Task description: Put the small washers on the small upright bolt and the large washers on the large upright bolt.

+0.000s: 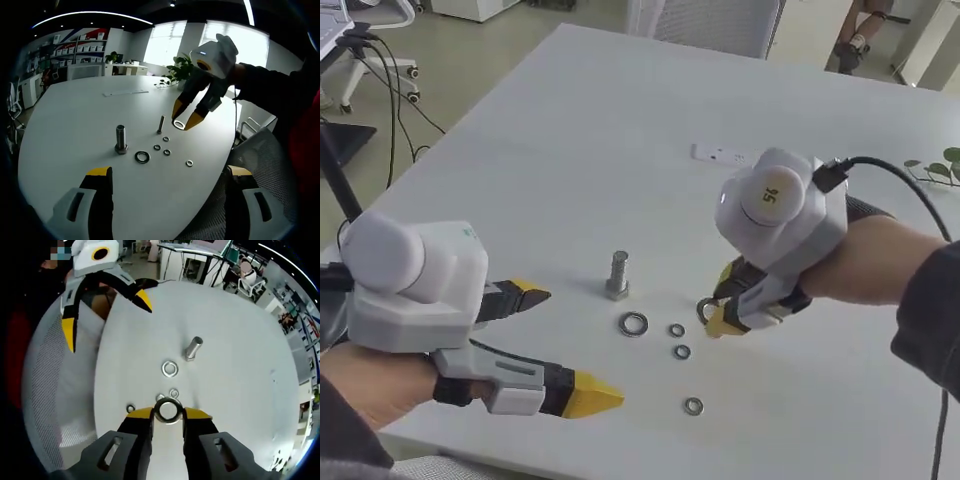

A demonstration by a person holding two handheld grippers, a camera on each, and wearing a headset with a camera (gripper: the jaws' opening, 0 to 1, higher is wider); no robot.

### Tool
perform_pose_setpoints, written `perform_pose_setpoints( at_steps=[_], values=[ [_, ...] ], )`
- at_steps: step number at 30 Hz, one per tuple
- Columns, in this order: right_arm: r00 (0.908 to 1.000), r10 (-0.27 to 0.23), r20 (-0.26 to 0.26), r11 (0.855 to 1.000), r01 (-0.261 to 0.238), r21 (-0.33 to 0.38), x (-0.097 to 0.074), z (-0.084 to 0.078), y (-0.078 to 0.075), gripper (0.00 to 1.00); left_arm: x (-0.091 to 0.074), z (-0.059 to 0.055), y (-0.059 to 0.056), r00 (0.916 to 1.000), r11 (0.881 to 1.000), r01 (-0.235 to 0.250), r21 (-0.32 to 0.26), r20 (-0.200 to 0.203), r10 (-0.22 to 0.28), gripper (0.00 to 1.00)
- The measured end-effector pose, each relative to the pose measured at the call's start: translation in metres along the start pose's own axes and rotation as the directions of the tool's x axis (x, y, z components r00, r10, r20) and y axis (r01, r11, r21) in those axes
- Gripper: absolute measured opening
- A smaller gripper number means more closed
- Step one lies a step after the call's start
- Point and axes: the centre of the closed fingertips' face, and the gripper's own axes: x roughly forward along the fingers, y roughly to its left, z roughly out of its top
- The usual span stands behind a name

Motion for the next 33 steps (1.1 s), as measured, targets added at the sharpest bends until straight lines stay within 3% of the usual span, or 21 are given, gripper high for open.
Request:
perform_pose_setpoints(
  at_steps=[21,33],
  values=[
    [0.9993,-0.038,-0.005,0.984,0.037,-0.172,-0.018,0.066,-0.032,0.23,-0.002,0.0,0.001,0.9999,1.0,-0.008,-0.004,0.008,0.008,0.93],
    [0.9997,-0.02,-0.017,0.975,0.015,-0.223,-0.008,0.087,-0.042,0.23,-0.001,-0.002,0.0,0.9999,1.0,-0.009,-0.006,0.004,0.009,0.93]
  ],
)
